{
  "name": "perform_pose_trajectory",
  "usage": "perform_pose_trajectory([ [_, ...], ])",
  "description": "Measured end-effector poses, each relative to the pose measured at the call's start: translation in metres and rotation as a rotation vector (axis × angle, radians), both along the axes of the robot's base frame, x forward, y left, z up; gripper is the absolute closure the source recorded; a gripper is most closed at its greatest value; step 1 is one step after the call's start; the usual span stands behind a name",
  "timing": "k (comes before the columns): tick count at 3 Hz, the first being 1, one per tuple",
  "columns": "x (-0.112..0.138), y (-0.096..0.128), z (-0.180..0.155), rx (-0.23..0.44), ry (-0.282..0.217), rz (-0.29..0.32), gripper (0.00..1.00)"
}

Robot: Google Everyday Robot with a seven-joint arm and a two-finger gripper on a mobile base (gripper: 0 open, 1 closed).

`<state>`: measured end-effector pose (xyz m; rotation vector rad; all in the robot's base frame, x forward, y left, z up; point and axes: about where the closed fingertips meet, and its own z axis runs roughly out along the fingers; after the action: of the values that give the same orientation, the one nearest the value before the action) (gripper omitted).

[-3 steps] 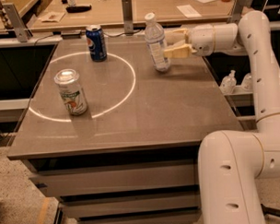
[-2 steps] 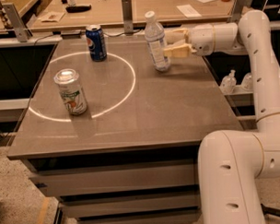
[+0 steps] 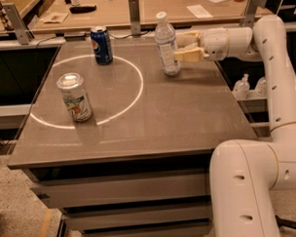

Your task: Place blue plastic bottle upright

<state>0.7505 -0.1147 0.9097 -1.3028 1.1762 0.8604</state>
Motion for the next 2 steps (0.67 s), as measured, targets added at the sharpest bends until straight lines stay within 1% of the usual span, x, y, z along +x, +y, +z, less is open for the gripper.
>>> perform_pose_trajectory([
  [2,-0.0019,-0.0159,0.0111,0.08,-0.013,-0.014,1.0],
])
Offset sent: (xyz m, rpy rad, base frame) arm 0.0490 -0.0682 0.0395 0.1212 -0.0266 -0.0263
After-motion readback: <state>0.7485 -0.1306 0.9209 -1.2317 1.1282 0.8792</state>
